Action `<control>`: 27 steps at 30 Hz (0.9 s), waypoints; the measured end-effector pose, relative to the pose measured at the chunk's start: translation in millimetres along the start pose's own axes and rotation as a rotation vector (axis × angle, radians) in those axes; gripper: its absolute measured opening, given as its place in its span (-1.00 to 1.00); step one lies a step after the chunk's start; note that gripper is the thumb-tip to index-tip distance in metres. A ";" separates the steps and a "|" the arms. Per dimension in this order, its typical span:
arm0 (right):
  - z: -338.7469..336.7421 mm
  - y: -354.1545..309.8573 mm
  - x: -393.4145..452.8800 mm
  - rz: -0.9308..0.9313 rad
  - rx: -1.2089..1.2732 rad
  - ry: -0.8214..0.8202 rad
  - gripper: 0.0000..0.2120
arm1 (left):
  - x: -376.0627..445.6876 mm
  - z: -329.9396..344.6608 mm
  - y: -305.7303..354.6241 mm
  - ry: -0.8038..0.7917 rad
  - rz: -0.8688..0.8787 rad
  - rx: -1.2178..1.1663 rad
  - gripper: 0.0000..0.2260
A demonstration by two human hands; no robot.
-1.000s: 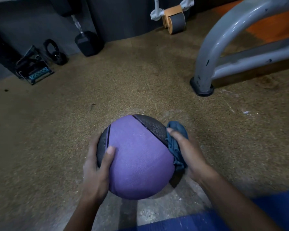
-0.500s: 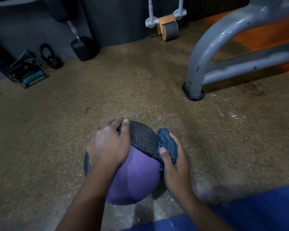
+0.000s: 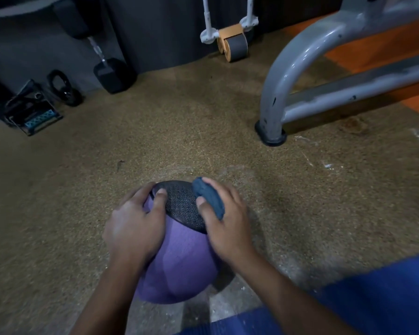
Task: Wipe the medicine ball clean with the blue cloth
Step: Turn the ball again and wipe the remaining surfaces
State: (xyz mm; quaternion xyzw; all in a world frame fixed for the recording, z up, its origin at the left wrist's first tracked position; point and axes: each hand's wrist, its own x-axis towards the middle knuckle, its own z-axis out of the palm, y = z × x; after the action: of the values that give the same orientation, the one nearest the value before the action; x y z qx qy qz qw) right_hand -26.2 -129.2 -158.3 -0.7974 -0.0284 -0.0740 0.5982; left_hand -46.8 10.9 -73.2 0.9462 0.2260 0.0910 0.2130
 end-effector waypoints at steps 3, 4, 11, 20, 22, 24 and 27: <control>0.0 33.0 9.8 0.388 0.377 -0.031 -0.65 | -0.2 0.1 0.7 0.003 -0.023 -0.025 -0.66; -0.5 37.5 1.3 0.468 0.461 -0.036 -0.69 | -1.4 0.0 1.3 0.004 -0.029 -0.026 -0.67; -3.2 -29.6 -58.8 -0.065 -0.015 0.104 -0.58 | 2.0 -5.1 0.7 -0.069 -0.026 -0.024 -0.61; 3.4 13.6 34.4 0.254 0.256 -0.102 -0.73 | -11.5 -5.1 -0.7 0.015 -0.018 -0.107 -0.69; 0.4 26.8 26.5 0.473 0.497 -0.121 -0.74 | -13.8 -5.7 2.9 0.017 -0.039 -0.118 -0.71; -2.3 23.5 6.0 0.487 0.436 -0.049 -0.69 | -14.4 -6.9 5.2 0.014 -0.043 -0.119 -0.72; -5.7 -5.6 -24.2 0.235 0.152 0.058 -0.55 | -10.9 -6.9 6.6 0.018 -0.060 -0.124 -0.73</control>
State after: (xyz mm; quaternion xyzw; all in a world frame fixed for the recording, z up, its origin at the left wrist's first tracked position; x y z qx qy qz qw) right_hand -51.3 -132.0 -155.1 -0.7452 0.0770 -0.0241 0.6619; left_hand -55.6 3.0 -65.0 0.9232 0.2499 0.1067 0.2718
